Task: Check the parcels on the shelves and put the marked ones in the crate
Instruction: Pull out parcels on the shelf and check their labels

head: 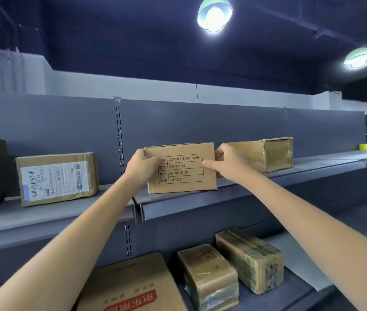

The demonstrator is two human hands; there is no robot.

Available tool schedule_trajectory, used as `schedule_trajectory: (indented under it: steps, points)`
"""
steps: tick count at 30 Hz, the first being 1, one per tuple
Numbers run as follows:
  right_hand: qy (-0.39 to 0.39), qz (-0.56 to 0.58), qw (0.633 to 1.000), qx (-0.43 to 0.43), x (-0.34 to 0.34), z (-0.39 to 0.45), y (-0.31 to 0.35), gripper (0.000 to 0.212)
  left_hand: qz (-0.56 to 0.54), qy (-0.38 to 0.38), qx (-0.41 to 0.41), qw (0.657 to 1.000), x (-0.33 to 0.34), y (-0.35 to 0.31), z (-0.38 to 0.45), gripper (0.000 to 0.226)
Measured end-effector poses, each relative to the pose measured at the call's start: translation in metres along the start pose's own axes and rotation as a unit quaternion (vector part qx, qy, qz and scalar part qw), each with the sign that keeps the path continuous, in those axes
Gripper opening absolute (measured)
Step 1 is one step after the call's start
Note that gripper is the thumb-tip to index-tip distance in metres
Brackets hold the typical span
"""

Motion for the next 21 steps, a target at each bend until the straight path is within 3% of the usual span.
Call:
schedule_trajectory:
  steps: [4,7,12,16,19,21]
  points:
    - [-0.021,-0.005,1.0,-0.005,0.011,-0.01,0.015,0.033,-0.051,-0.017,0.015,0.998,-0.023,0.008,-0.016,0.028]
    - [-0.05,0.071,0.996,0.009,0.017,-0.016,0.016,0.039,-0.09,-0.037,0.025,0.995,-0.033,0.006,-0.026,0.017]
    - [-0.095,0.079,0.992,0.014,0.018,-0.021,0.015,0.05,-0.128,-0.049,-0.031,0.99,-0.036,-0.012,-0.049,0.045]
    - [0.003,0.209,0.977,0.048,0.002,-0.019,0.016,0.069,-0.11,-0.026,-0.072,0.991,-0.038,-0.027,-0.063,0.038]
    - [0.164,0.331,0.923,0.105,-0.005,-0.02,0.011,0.069,-0.129,0.012,-0.103,0.986,-0.032,-0.035,-0.078,0.027]
    - [0.23,0.373,0.894,0.095,-0.004,-0.02,0.009,0.059,-0.142,0.028,-0.104,0.984,-0.021,-0.04,-0.089,0.024]
Point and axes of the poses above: each hand's wrist, its own z-axis towards the middle knuckle, its own x-axis out of the palm, y = z × x, the point moved 2 cm from there along z, towards the middle knuckle, and after that the axes turned 11 degrees about y, right-handed, at the moved point
